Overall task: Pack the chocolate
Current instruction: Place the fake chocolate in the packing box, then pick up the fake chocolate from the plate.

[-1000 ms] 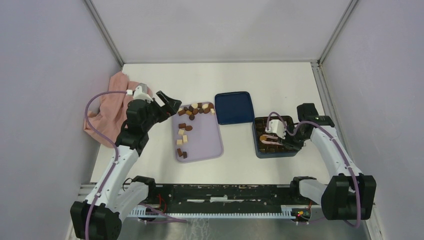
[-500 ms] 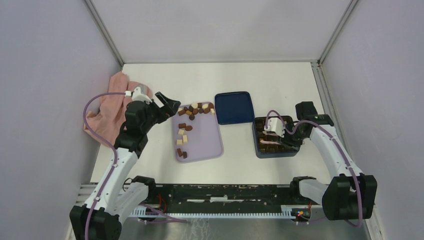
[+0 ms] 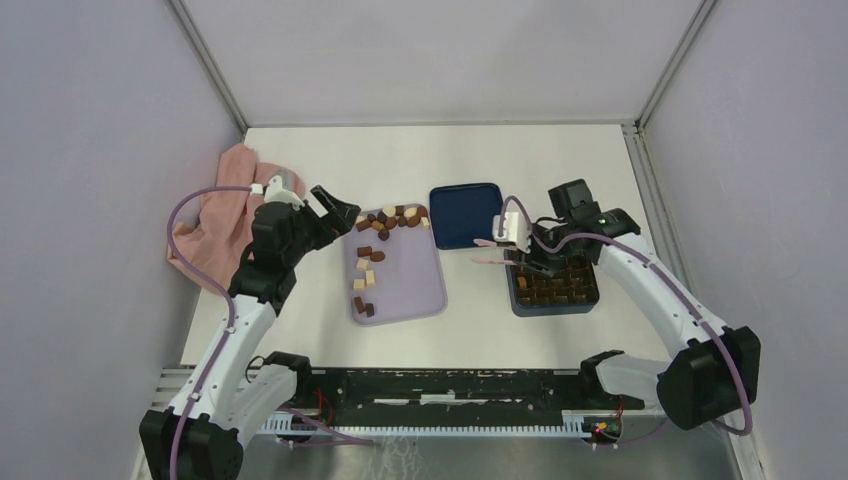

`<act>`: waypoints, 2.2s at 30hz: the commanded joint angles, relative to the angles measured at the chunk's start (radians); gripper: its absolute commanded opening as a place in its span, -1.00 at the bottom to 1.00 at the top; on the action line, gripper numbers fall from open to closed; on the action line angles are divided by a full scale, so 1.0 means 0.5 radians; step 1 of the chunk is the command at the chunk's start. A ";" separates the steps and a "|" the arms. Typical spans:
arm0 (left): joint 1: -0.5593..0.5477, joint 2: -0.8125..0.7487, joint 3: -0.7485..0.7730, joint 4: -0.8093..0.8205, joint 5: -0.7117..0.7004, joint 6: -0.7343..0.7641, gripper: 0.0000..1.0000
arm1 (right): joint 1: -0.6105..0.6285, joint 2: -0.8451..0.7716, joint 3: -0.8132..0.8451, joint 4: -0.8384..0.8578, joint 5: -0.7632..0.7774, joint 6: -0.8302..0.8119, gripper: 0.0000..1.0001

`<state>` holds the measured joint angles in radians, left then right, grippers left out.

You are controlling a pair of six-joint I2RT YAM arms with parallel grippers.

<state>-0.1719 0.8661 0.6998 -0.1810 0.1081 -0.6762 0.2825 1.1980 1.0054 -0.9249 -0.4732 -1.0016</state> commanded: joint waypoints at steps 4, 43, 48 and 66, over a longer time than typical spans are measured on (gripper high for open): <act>-0.005 -0.060 0.067 -0.094 -0.093 -0.025 0.95 | 0.326 0.283 0.202 0.397 0.034 0.390 -0.18; -0.006 -0.098 0.051 -0.143 -0.280 -0.068 0.95 | 0.693 1.657 1.242 0.445 0.793 0.994 -0.19; -0.006 -0.083 0.046 -0.123 -0.281 -0.071 0.95 | 0.704 1.659 1.200 0.421 0.769 0.980 -0.19; -0.008 -0.019 0.082 -0.097 -0.262 -0.062 0.94 | 0.818 1.592 1.074 0.451 0.824 0.902 -0.25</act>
<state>-0.1726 0.8570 0.7002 -0.2745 -0.0208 -0.6765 0.6880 2.0300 1.5394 -0.7139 -0.0925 -0.5434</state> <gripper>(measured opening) 0.974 0.384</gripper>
